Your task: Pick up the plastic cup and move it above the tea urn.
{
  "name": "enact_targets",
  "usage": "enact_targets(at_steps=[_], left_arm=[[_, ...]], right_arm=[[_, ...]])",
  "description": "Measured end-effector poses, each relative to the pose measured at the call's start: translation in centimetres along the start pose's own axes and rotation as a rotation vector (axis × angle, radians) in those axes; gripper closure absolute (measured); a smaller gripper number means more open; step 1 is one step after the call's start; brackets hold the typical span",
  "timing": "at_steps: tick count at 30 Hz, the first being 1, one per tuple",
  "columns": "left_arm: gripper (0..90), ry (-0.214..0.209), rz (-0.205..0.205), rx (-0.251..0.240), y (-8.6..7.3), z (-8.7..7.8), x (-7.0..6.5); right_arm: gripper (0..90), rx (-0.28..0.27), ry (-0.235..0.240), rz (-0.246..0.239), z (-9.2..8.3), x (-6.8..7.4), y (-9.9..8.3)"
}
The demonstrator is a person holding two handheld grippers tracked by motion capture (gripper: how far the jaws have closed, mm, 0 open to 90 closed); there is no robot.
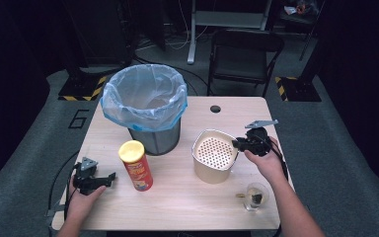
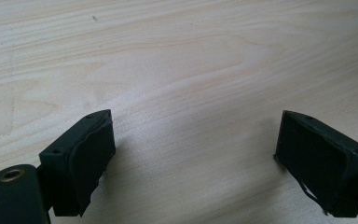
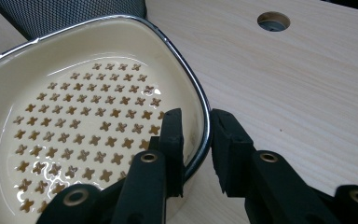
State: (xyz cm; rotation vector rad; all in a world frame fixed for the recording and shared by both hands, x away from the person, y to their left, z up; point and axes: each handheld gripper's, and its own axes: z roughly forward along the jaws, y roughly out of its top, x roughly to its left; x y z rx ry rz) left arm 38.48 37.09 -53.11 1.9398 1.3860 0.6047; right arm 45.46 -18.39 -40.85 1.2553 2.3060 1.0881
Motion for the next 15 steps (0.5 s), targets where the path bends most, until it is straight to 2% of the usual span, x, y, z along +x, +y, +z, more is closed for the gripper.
enact_targets(at_steps=[7,15], left_arm=[[11.4,0.0,-0.001,0.0,0.0,0.0,0.0],[11.4,-0.002,0.0,0.004,0.01,-0.03,0.0]], right_arm=[[75.1,0.006,-0.007,-0.017,-0.18,0.14,-0.09],[79.2,0.009,0.013,-0.039,-0.57,0.72,-0.51]])
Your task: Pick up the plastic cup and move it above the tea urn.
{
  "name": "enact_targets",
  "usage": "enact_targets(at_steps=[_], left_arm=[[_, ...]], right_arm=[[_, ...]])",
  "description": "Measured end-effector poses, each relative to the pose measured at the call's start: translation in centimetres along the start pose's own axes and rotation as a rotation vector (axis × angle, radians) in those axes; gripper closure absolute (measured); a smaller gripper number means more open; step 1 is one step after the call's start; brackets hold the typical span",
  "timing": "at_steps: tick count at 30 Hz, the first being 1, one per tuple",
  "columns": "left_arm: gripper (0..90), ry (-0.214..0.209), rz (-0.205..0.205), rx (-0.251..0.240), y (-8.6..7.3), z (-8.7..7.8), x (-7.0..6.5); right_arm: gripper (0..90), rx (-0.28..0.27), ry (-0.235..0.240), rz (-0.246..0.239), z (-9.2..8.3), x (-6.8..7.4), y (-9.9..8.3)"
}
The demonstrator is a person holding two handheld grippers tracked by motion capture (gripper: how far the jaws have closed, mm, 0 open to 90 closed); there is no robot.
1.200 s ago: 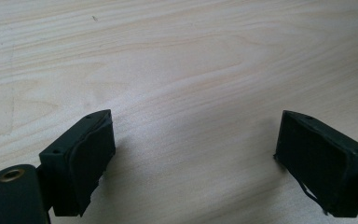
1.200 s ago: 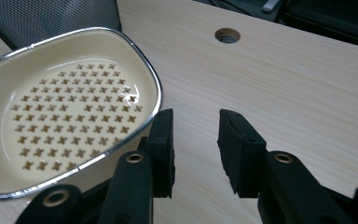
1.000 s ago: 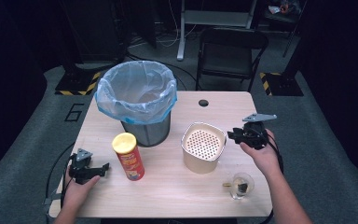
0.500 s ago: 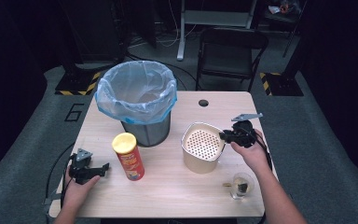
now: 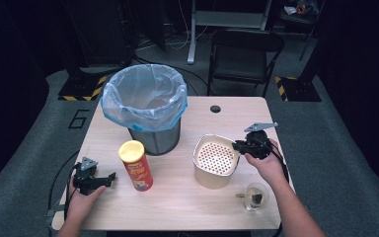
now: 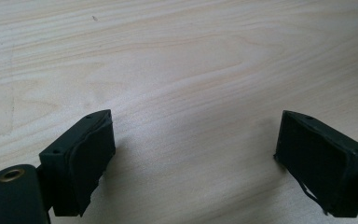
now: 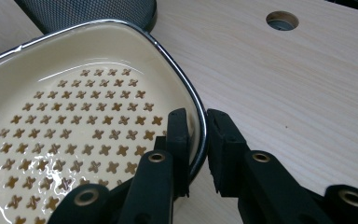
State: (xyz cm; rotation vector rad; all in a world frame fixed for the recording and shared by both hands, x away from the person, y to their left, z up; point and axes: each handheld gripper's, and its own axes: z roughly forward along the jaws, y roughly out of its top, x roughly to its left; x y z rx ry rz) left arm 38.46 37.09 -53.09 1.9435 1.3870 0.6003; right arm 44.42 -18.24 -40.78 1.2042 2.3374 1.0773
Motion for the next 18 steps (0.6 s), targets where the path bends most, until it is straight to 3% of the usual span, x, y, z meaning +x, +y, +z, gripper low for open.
enact_targets(at_steps=[11,18], left_arm=[[11.4,-0.006,0.005,0.01,0.0,-0.1,0.0],[11.4,-0.006,0.005,0.01,0.0,-0.1,0.0]], right_arm=[[79.1,0.0,0.003,-0.004,-1.2,1.4,-1.3],[79.1,-0.006,0.012,0.018,-1.9,1.9,-2.1]])
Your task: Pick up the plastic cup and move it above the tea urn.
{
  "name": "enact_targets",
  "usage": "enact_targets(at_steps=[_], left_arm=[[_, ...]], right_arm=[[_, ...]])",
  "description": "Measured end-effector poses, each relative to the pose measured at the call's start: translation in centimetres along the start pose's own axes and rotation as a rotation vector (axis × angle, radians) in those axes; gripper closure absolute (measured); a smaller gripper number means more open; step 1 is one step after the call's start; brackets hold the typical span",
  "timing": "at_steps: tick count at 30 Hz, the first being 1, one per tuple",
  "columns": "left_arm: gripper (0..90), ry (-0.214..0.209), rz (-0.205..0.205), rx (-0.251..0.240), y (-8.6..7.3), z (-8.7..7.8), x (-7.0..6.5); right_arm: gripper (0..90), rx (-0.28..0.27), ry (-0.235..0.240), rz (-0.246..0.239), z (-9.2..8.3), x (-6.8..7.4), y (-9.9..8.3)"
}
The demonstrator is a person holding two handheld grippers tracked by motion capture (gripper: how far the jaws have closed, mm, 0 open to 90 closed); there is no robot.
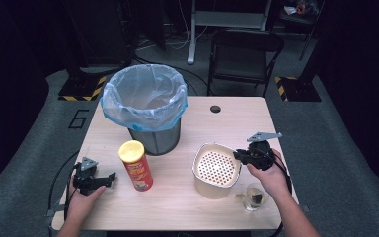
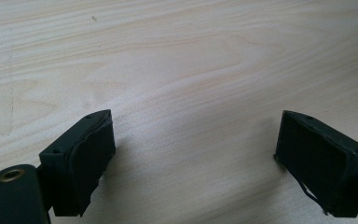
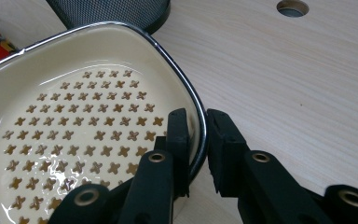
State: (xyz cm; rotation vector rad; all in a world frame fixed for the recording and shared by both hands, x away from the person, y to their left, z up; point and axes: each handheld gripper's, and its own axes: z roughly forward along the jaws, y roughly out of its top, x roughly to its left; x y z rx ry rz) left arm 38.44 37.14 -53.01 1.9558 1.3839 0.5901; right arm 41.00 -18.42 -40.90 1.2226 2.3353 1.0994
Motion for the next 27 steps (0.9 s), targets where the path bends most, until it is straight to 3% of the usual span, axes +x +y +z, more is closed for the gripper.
enact_targets(at_steps=[15,21,27], left_arm=[[11.3,0.0,0.0,0.0,0.0,0.0,0.0],[11.4,0.0,0.0,0.0,0.0,0.0,0.0],[11.4,0.0,0.0,0.0,0.0,0.0,0.0]], right_arm=[[77.7,-0.011,0.016,0.029,-0.7,0.7,-0.9],[57.7,-0.042,0.007,0.03,-1.0,0.8,-1.0],[43.8,-0.093,-0.017,-0.022,-2.6,1.1,-1.4]])
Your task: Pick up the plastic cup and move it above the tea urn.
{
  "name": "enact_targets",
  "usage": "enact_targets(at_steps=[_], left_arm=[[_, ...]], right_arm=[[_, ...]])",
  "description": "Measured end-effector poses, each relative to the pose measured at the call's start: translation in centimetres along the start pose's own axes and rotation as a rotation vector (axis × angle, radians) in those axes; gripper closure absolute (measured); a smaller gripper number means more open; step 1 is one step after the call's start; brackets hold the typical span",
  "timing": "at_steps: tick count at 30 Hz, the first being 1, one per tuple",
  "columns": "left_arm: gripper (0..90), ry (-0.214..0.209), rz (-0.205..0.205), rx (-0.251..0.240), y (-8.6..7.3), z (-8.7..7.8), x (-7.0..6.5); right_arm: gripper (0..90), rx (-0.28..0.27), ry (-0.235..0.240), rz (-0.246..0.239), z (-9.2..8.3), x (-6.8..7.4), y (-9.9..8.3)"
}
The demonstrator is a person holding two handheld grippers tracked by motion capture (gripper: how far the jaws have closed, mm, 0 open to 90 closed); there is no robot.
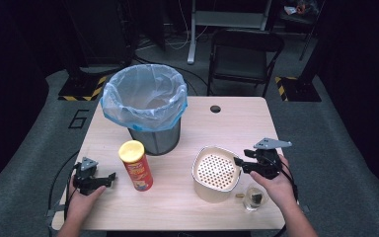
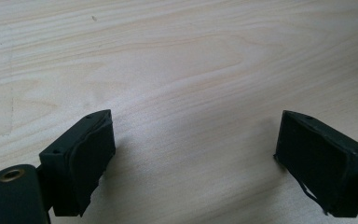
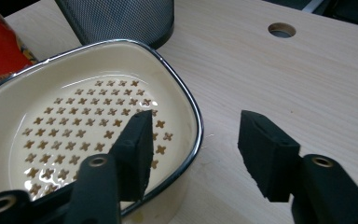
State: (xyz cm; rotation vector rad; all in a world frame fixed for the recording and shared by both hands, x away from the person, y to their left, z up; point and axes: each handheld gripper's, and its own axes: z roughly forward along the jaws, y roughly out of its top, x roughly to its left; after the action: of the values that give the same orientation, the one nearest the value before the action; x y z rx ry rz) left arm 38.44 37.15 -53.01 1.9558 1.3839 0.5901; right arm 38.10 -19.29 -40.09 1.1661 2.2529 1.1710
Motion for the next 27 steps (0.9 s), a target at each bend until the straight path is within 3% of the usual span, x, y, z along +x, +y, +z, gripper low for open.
enact_targets(at_steps=[7,15,22,27], left_arm=[[11.3,0.0,0.0,0.0,0.0,0.0,0.0],[11.3,0.0,0.0,0.0,0.0,0.0,0.0],[11.3,0.0,0.001,0.0,0.0,0.0,0.0],[11.3,0.0,-0.001,0.0,0.0,0.0,0.0]], right_arm=[[30.9,-0.03,-0.01,-0.018,-2.0,0.5,-1.7],[25.3,-0.032,-0.047,0.011,-4.0,1.0,-4.7],[21.4,-0.027,-0.03,0.011,-4.2,1.4,-7.4],[19.0,-0.016,-0.02,0.038,-4.0,1.4,-8.7]])
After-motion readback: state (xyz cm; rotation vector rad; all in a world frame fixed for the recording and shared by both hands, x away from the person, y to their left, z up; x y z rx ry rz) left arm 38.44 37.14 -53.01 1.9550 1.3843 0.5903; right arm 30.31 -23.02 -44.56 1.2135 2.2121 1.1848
